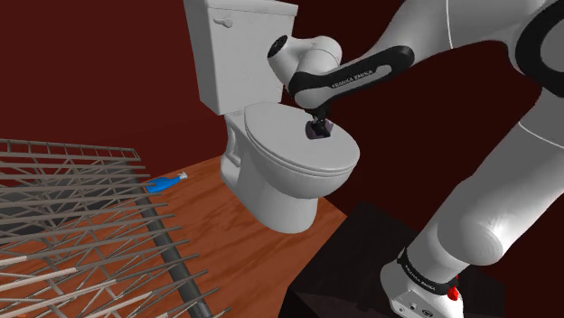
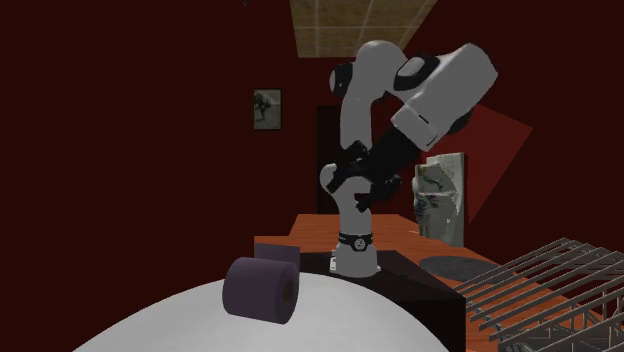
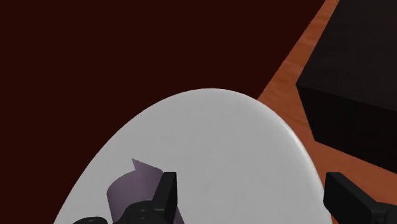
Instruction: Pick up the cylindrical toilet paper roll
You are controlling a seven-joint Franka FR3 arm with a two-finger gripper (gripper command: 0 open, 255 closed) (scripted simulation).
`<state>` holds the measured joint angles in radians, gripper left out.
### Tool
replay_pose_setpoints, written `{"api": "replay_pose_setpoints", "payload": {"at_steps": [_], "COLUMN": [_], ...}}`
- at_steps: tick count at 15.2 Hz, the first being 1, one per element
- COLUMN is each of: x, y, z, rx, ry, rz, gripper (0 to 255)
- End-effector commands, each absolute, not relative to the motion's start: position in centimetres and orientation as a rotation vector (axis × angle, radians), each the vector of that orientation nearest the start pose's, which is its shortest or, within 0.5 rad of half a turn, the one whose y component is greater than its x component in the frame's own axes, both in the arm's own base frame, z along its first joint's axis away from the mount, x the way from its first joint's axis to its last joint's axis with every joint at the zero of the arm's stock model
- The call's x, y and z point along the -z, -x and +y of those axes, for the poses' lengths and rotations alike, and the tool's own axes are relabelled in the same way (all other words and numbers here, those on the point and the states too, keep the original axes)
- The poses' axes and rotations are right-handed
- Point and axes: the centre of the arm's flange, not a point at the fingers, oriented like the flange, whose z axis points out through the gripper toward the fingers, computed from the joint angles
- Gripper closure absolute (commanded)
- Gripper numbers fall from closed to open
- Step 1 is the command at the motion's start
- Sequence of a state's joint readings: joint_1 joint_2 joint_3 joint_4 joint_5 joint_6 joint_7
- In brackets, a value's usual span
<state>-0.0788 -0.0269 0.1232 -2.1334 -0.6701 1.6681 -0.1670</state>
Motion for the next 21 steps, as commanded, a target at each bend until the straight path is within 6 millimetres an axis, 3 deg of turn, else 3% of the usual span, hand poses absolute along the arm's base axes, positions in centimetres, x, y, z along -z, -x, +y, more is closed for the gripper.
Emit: {"api": "replay_pose_setpoints", "payload": {"at_steps": [1,10,18,20,21], "x": [-39.3,-31.8,-27.7,-27.7,-27.7], "y": [-51.1,-58.1,-58.2,-58.2,-58.3], "z": [-5.3,-10.3,-10.4,-10.4,-10.4], "rx": [0.632,0.772,0.774,0.774,0.774], "ry": [-2.313,-1.921,-1.914,-1.914,-1.914], "rz": [0.57,0.725,0.728,0.728,0.728], "gripper": [0,0,0,0,255]}}
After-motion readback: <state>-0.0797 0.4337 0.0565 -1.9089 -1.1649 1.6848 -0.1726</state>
